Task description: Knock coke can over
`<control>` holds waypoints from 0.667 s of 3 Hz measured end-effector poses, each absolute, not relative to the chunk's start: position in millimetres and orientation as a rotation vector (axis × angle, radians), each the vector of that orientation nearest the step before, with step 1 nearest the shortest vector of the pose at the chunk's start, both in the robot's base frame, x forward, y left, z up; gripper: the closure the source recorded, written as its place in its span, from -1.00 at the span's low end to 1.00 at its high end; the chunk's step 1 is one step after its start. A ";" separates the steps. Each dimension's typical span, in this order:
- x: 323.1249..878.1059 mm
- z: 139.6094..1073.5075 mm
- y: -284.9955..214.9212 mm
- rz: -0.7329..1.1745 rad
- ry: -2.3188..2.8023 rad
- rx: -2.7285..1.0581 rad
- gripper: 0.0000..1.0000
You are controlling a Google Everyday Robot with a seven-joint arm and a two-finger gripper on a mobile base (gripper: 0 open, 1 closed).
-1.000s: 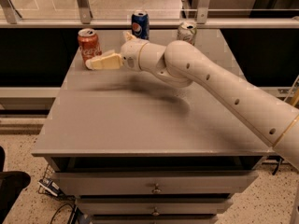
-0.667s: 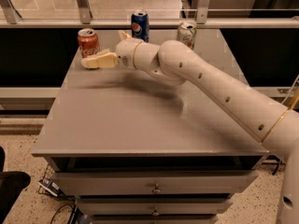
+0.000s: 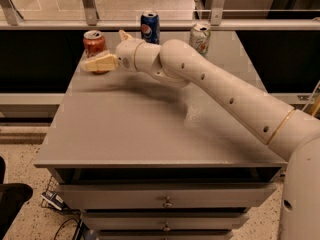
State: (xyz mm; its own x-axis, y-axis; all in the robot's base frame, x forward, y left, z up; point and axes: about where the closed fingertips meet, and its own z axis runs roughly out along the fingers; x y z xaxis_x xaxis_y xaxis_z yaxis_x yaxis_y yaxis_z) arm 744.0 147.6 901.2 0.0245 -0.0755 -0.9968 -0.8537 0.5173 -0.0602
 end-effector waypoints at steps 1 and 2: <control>749.4 901.1 155.7 0.734 1.422 -0.862 -0.68; 753.3 901.0 163.1 0.736 1.406 -0.863 -0.24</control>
Offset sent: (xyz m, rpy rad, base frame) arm 0.0161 0.0190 -0.0004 0.0215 -0.0395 0.0011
